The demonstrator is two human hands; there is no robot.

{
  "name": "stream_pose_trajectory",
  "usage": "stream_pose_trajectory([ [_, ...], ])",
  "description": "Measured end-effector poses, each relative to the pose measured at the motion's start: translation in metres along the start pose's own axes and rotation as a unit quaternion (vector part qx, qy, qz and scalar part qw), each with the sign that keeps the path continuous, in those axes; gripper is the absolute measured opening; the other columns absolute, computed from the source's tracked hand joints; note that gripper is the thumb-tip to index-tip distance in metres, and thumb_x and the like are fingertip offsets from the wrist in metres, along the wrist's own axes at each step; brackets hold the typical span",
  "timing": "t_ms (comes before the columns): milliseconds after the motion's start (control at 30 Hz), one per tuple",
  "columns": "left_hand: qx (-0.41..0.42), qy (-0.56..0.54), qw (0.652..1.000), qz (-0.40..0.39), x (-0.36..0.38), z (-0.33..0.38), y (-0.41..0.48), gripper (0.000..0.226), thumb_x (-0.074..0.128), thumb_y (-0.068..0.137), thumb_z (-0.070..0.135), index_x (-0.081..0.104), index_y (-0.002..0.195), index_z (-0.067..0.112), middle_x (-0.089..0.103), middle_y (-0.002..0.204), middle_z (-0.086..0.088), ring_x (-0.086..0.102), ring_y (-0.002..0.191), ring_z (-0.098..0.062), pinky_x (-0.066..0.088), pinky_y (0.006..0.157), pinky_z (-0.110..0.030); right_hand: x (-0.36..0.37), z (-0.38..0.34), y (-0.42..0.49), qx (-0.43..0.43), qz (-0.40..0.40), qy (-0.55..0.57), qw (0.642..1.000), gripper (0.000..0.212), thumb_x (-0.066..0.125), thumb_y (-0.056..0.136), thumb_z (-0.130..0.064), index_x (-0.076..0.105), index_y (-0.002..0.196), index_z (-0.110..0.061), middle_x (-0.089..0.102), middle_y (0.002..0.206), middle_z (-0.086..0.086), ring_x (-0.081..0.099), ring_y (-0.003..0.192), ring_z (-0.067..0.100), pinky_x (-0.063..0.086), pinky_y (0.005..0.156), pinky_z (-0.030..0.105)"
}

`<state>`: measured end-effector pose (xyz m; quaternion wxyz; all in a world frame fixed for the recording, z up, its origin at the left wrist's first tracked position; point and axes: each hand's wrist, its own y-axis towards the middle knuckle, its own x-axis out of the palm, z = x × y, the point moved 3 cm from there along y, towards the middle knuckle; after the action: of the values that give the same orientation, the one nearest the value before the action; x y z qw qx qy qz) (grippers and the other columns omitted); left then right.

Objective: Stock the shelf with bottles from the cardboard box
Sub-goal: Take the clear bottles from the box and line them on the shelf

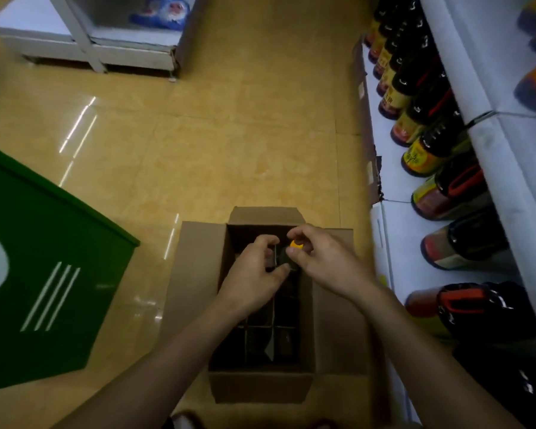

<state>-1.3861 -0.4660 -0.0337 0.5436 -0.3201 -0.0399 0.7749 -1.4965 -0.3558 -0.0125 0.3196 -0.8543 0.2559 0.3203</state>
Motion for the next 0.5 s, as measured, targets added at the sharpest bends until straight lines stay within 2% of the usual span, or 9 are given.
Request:
stream_pose_trajectory([
  [133, 0.01, 0.041, 0.999, -0.02, 0.027, -0.047, 0.056, 0.064, 0.069, 0.095, 0.029, 0.038, 0.15, 0.025, 0.051, 0.138, -0.004, 0.06, 0.113, -0.014, 0.057, 0.091, -0.032, 0.023, 0.036, 0.05, 0.013, -0.041, -0.085, 0.995, 0.042, 0.061, 0.1, -0.04, 0.058, 0.139, -0.025, 0.062, 0.131, 0.001, 0.059, 0.117, 0.018, 0.049, 0.089, 0.032],
  [367, 0.017, 0.1, 0.994, -0.039, 0.061, -0.098, 0.116, 0.069, 0.07, 0.093, 0.034, 0.033, 0.151, 0.03, 0.048, 0.143, -0.004, 0.054, 0.109, -0.01, 0.047, 0.072, -0.019, 0.056, 0.065, 0.104, 0.024, -0.079, -0.246, 0.966, 0.047, 0.065, 0.098, -0.039, 0.056, 0.142, -0.028, 0.061, 0.139, 0.003, 0.054, 0.129, 0.026, 0.05, 0.1, 0.041],
  [500, 0.026, 0.128, 0.99, -0.045, 0.066, -0.106, 0.129, 0.071, 0.071, 0.093, 0.031, 0.032, 0.153, 0.026, 0.05, 0.144, -0.008, 0.056, 0.125, -0.02, 0.047, 0.086, -0.026, 0.071, 0.065, 0.114, 0.029, -0.073, -0.325, 0.942, 0.039, 0.067, 0.096, -0.033, 0.062, 0.133, -0.026, 0.067, 0.126, 0.003, 0.061, 0.117, 0.025, 0.052, 0.085, 0.036],
])
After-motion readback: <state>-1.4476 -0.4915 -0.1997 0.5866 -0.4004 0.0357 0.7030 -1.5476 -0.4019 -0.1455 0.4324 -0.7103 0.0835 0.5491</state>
